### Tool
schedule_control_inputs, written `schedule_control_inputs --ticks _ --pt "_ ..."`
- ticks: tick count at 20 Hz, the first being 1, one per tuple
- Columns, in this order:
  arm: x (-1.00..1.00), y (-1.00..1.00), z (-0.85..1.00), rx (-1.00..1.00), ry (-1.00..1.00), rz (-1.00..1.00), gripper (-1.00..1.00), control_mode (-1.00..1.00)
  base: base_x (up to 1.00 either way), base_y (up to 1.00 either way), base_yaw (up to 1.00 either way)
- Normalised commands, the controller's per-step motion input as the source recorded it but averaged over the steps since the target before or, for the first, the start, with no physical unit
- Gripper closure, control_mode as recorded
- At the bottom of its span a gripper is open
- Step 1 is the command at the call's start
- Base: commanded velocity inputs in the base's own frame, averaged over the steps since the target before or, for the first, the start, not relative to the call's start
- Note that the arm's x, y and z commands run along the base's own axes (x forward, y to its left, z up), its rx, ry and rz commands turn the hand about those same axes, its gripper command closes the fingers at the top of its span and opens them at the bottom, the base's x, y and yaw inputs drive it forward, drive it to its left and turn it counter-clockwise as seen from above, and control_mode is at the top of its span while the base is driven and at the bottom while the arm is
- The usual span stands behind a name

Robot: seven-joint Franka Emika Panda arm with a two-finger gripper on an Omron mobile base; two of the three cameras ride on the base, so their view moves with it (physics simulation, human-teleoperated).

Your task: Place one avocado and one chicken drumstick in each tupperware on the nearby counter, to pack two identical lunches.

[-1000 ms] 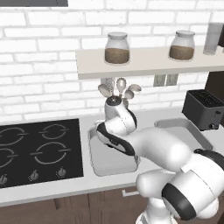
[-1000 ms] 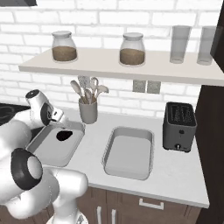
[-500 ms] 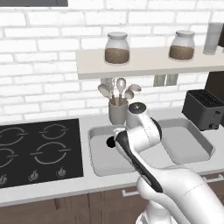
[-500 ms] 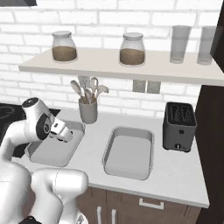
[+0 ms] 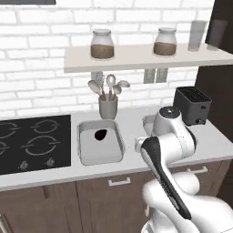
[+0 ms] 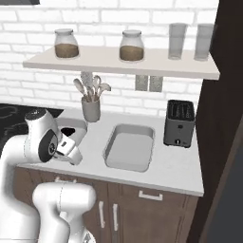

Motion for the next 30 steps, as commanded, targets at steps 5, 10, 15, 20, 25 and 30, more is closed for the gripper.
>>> schedule_control_inputs --ticks 5,10,15,20,25,30 --pt "0.00 0.00 0.00 0.00 0.00 0.00 -1.00 1.00 -1.00 -0.45 -0.16" --pt "0.00 0.00 0.00 0.00 0.00 0.00 -1.00 1.00 -1.00 -0.27 -0.28" --pt "0.00 0.00 0.00 0.00 0.00 0.00 -1.00 1.00 -0.86 -0.65 -0.44" --pt "0.00 0.00 0.00 0.00 0.00 0.00 -1.00 1.00 -0.08 -1.00 -0.25" --pt "0.00 0.00 0.00 0.00 0.00 0.00 -1.00 1.00 -0.14 -1.00 -0.29" --pt "0.00 0.00 0.00 0.00 0.00 0.00 -1.00 1.00 0.63 -0.50 0.01"
